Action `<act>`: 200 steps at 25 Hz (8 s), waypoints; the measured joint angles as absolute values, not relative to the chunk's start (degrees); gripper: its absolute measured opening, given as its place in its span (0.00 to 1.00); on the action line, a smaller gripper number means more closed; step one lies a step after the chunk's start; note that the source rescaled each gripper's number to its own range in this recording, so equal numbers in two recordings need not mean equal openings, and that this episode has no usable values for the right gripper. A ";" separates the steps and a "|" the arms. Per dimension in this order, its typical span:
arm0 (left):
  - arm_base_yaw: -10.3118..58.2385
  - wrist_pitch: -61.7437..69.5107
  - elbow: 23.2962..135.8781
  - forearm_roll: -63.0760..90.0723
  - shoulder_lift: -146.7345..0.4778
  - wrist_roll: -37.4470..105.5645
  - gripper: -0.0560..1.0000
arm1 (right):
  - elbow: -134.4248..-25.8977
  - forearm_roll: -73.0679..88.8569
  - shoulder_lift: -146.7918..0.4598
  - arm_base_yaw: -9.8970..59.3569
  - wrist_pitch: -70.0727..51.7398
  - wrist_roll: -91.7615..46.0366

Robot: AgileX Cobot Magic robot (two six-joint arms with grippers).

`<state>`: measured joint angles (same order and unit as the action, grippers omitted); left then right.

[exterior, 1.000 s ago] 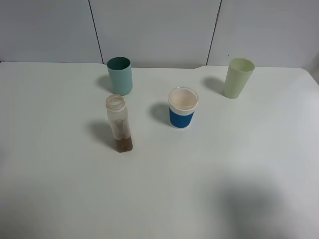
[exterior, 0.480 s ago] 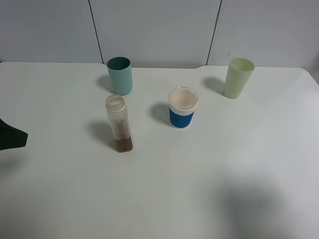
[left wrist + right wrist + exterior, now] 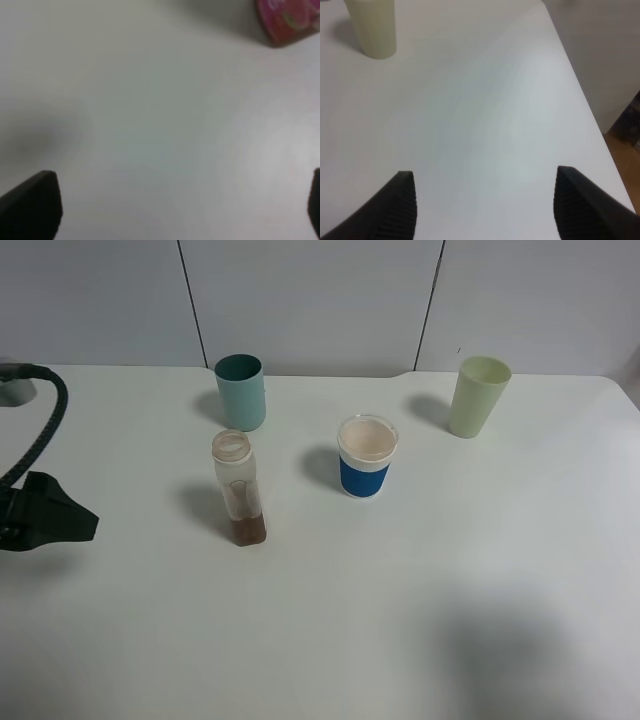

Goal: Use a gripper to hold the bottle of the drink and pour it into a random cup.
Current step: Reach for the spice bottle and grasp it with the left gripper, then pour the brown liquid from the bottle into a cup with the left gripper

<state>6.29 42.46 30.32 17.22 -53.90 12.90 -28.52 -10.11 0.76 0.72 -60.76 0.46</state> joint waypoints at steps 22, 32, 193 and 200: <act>37.45 10.09 16.92 4.64 -59.60 -22.04 1.00 | -28.52 -10.11 0.76 0.72 -60.76 0.46; 38.00 -6.84 14.91 4.69 -72.52 -22.45 1.00 | -28.52 -10.11 0.76 0.72 -60.76 0.46; 18.72 8.95 50.33 -34.49 -84.98 -27.71 0.06 | -28.52 -10.11 0.76 0.72 -60.76 0.46; 19.44 14.01 50.83 -51.86 -84.98 -43.84 0.06 | -28.52 -10.11 0.76 0.72 -60.76 0.46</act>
